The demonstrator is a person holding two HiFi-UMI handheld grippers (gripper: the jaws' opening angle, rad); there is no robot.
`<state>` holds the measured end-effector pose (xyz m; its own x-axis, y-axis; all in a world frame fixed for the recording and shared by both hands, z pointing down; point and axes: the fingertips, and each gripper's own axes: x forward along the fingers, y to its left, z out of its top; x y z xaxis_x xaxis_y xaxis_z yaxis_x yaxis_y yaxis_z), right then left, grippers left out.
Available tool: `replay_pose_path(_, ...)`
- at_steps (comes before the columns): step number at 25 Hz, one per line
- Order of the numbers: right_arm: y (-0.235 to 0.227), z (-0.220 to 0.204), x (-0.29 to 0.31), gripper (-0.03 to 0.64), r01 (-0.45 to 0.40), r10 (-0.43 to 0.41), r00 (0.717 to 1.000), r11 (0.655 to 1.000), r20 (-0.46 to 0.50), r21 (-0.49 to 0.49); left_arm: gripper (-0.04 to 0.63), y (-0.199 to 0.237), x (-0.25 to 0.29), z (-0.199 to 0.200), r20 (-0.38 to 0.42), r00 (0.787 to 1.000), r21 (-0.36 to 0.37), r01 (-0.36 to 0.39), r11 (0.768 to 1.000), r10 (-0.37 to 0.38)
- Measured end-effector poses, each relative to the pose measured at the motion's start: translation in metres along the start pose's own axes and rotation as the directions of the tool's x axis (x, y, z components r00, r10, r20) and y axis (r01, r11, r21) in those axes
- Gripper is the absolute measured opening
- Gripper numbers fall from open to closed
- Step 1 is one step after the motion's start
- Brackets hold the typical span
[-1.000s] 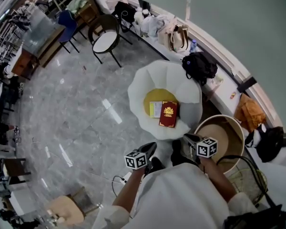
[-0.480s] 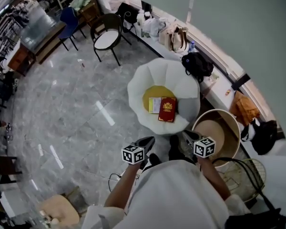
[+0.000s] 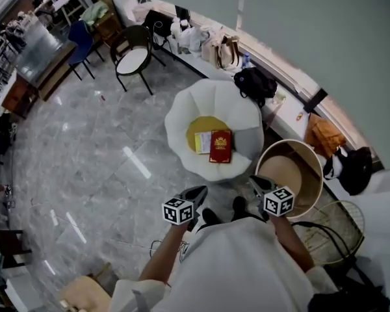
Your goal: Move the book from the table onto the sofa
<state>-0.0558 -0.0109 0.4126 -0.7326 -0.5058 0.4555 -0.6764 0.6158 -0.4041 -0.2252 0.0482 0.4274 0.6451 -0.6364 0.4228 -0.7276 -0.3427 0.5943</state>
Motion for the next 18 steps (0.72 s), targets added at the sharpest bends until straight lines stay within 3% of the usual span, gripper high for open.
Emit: replay_pose_path(18, -0.018, 0.025, -0.015, 0.04, -0.074, 0.075, 0.997, 0.997, 0.013, -0.01, 0.002, -0.031, 0.029, 0.045, 0.092, 0.995, 0.04, -0.046, 0.998, 0.042)
